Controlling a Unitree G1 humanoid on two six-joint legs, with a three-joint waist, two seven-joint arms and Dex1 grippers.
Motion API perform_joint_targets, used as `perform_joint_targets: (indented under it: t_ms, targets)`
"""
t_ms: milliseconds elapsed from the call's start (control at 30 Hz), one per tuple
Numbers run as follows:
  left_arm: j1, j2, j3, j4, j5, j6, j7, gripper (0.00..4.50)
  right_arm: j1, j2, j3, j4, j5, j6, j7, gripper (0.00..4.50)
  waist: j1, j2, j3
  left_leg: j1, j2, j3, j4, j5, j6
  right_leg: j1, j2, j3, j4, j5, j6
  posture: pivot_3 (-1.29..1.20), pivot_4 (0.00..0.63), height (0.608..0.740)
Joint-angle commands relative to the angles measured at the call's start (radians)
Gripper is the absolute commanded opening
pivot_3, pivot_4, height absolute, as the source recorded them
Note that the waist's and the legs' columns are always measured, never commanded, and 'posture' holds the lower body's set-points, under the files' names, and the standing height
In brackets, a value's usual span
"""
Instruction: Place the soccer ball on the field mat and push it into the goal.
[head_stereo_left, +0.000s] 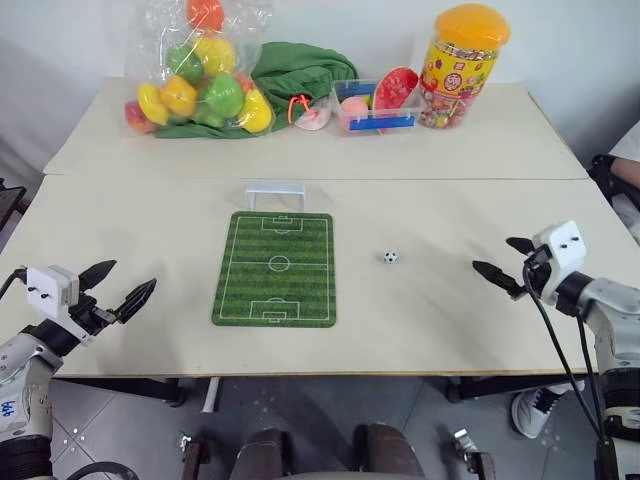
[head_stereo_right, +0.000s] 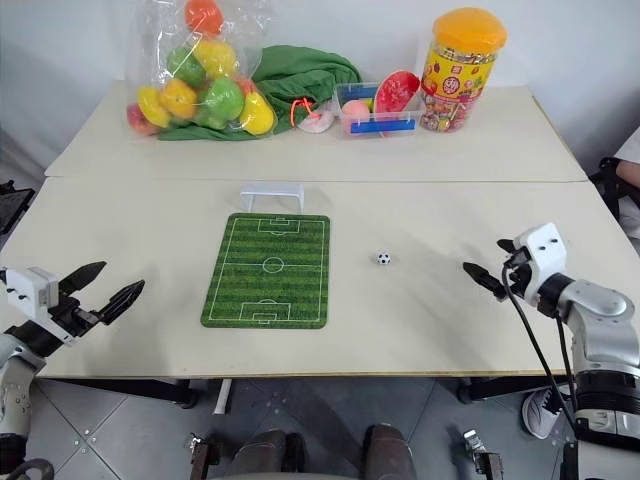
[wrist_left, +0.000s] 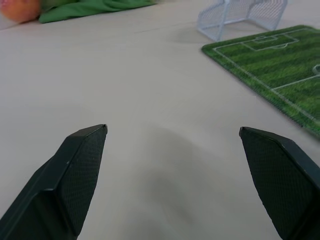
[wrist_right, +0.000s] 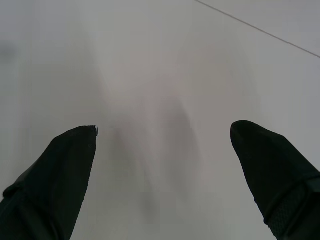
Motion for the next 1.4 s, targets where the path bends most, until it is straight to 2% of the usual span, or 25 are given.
perform_joint_targets:
  t_ms: [33, 167, 333, 567, 733, 867, 1133, 1233, 1400]
  targets:
    - [-0.054, 0.012, -0.017, -0.081, -0.039, 0.021, -0.02, 4.5, -0.07, -0.004, 0.055, -0.148, 0.061, 0.106, 0.053, 4.48, 0.0, 0.0, 0.0, 0.0, 0.0, 0.0, 0.0, 0.0, 0.0, 0.0, 0.0, 0.0, 0.0, 0.0, 0.0, 0.0, 0.15, 0.74]
    - [-0.077, -0.009, -0.098, -0.182, -0.059, 0.068, -0.071, 4.5, -0.14, 0.027, 0.202, -0.207, 0.042, 0.141, 0.141, 4.48, 0.0, 0.0, 0.0, 0.0, 0.0, -0.001, 0.0, 0.0, 0.0, 0.0, 0.0, 0.0, 0.001, 0.0, 0.0, 0.0, 0.15, 0.74]
    - [-0.073, -0.026, -0.181, -0.271, -0.067, 0.082, -0.137, 4.5, -0.241, 0.07, 0.326, -0.071, -0.022, 0.063, 0.221, 4.48, 0.001, 0.0, 0.001, -0.001, -0.002, -0.001, 0.001, 0.0, 0.0, 0.0, 0.0, -0.001, 0.0, 0.0, 0.0, 0.0, 0.15, 0.74]
    - [-0.057, -0.024, -0.222, -0.294, -0.058, 0.069, -0.222, 4.5, -0.342, 0.13, 0.415, 0.185, -0.123, -0.112, 0.294, 4.48, -0.002, 0.0, 0.001, -0.002, -0.003, -0.001, 0.002, 0.0, 0.0, 0.0, 0.001, -0.001, 0.0, 0.0, 0.0, 0.0, 0.15, 0.74]
    - [-0.032, -0.046, -0.229, -0.301, -0.049, 0.05, -0.219, 4.5, -0.402, 0.178, 0.424, 0.358, -0.169, -0.221, 0.305, 4.48, -0.006, 0.002, 0.002, -0.002, -0.002, -0.001, 0.002, 0.0, 0.0, -0.001, 0.001, -0.001, 0.001, 0.0, 0.0, 0.0, 0.15, 0.74]
    - [-0.02, -0.052, -0.23, -0.307, -0.049, 0.047, -0.213, 4.5, -0.433, 0.201, 0.412, 0.444, -0.182, -0.278, 0.299, 3.59, -0.006, 0.002, 0.002, -0.002, -0.001, -0.001, 0.004, 0.0, 0.0, 0.0, 0.001, -0.001, 0.001, 0.0, 0.0, 0.0, 0.15, 0.74]
    - [-0.015, -0.055, -0.215, -0.295, -0.072, 0.062, -0.208, 4.5, -0.441, 0.191, 0.389, 0.461, -0.175, -0.287, 0.313, 0.88, -0.005, 0.002, 0.002, -0.002, 0.0, -0.001, 0.005, 0.0, 0.0, 0.0, 0.001, -0.001, 0.001, 0.0, 0.0, 0.0, 0.15, 0.74]
    - [-0.004, -0.06, -0.21, -0.286, -0.08, 0.059, -0.216, 4.5, -0.435, 0.182, 0.37, 0.398, -0.154, -0.256, 0.311, 0.85, -0.005, 0.003, 0.002, -0.002, 0.0, -0.002, 0.005, 0.0, 0.0, 0.0, 0.0, -0.001, 0.001, 0.0, 0.0, 0.0, 0.15, 0.74]
    - [0.016, -0.036, -0.19, -0.224, -0.063, 0.015, -0.259, 4.5, -0.396, 0.211, 0.379, 0.062, -0.074, -0.053, 0.339, 0.85, -0.006, 0.008, 0.006, -0.002, 0.001, -0.001, 0.005, 0.0, 0.0, -0.001, 0.001, -0.001, 0.002, 0.0, 0.0, 0.0, 0.15, 0.74]
